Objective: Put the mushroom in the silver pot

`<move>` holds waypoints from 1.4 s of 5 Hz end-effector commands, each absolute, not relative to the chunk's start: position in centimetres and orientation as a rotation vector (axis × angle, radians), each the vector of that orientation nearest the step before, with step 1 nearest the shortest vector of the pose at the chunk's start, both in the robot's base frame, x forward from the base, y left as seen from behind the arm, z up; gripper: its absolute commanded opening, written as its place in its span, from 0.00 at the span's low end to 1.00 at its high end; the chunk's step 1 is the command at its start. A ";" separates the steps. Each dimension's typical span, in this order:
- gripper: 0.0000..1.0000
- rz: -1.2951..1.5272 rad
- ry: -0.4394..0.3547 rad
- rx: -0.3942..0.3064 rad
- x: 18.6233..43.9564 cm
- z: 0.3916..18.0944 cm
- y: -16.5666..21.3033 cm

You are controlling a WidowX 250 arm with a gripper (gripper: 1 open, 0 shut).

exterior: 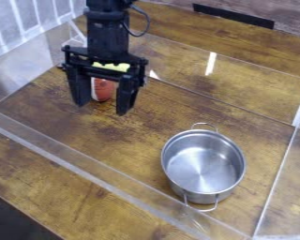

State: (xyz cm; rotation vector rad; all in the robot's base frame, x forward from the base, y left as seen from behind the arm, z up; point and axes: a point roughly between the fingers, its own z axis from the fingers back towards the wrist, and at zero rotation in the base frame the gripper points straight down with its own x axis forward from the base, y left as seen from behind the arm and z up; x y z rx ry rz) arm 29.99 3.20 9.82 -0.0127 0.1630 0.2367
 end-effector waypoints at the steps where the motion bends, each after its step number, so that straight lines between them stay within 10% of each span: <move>1: 1.00 0.318 0.084 -0.023 31.2 11.2 4.7; 5: 1.00 0.447 0.074 -0.040 32.6 8.9 7.0; 6: 0.00 0.455 0.077 -0.045 32.7 8.4 7.2; 7: 0.00 0.458 0.076 -0.050 32.7 8.3 7.3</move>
